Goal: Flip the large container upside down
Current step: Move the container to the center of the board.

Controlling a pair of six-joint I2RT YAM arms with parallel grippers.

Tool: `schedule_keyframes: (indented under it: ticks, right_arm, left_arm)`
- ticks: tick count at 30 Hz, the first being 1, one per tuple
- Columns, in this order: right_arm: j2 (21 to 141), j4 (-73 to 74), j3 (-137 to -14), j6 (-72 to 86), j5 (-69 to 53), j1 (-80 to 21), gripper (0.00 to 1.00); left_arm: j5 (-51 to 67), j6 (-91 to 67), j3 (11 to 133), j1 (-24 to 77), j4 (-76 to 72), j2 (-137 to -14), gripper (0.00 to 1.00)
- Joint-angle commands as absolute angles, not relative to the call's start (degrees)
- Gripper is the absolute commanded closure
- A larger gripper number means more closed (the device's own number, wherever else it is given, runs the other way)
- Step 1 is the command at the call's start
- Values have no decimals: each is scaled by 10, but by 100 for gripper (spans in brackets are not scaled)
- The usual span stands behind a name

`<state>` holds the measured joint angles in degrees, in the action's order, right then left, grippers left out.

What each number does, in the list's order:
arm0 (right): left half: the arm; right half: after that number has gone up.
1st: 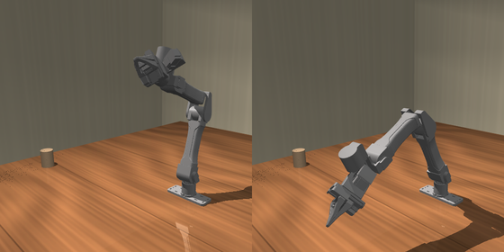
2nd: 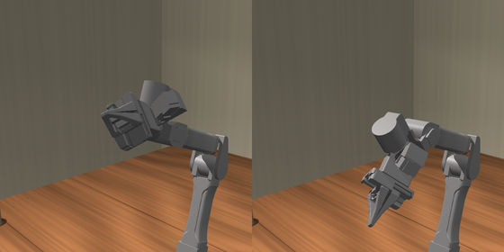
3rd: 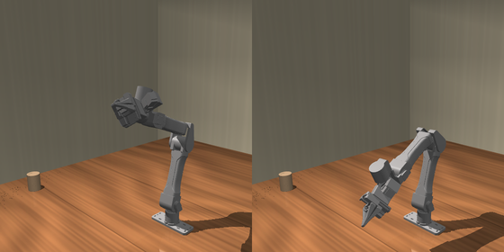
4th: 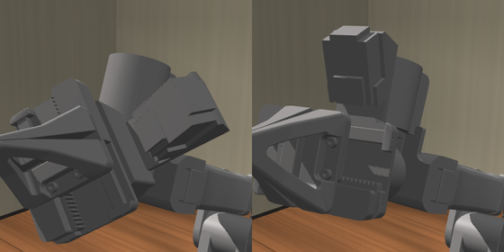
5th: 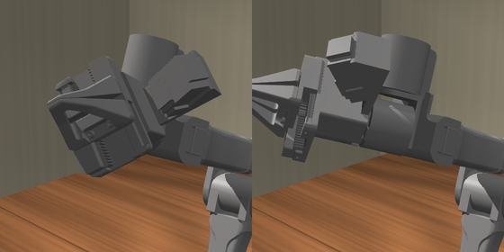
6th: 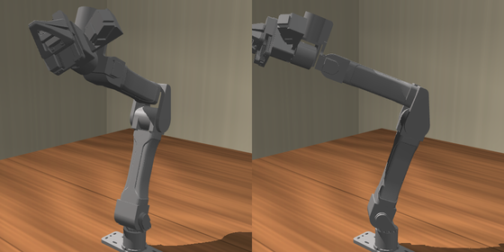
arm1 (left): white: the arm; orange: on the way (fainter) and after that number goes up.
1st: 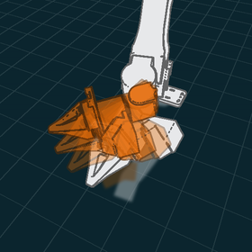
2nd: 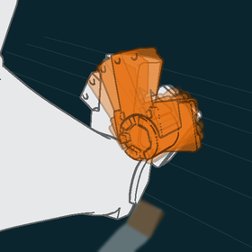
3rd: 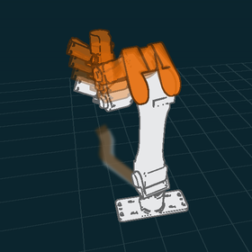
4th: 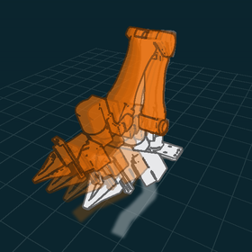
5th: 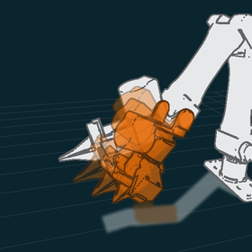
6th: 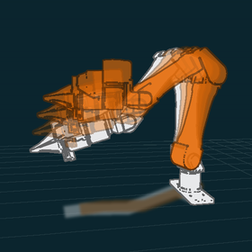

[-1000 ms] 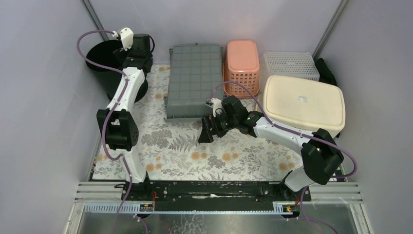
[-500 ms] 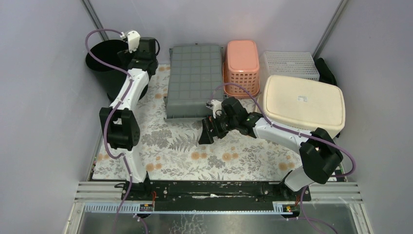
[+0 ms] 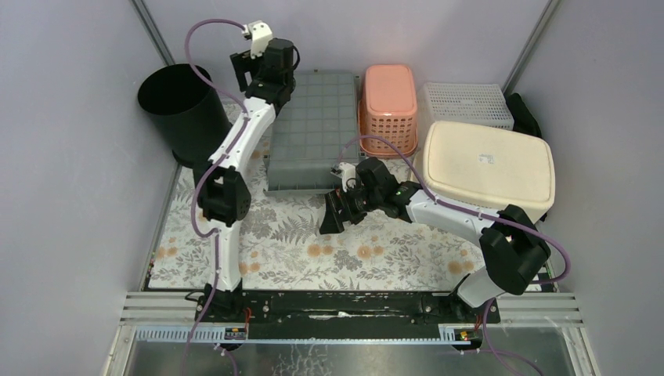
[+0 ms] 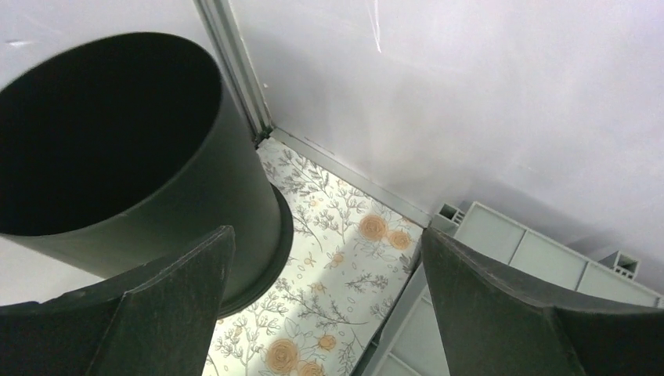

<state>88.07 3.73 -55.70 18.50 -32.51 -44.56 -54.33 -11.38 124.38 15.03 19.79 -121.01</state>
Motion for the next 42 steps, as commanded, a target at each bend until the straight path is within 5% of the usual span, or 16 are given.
schedule_keyframes:
  ticks: [1,17,25,35,42]
  right_arm:
    - [862,19,-554,188,-340,-442,0]
    - [905,60,-596,193,-356,-443,0]
    - [950,116,-648,194,-365,-444,0]
    - [1026,179,-719,186,-356,-450,0]
    - [1048,233,-797,158,-331,-450,1]
  left_arm:
    - [-554,-85,1290,155,201,-1265,4]
    - [-622,87,1057,129,-226,-1292,0]
    - [-624,225,924,117,-630,-1276,0]
    - [-646,293,833,132,-816,-1269,0]
    - [-702,278,781,156,-749,-1213,0]
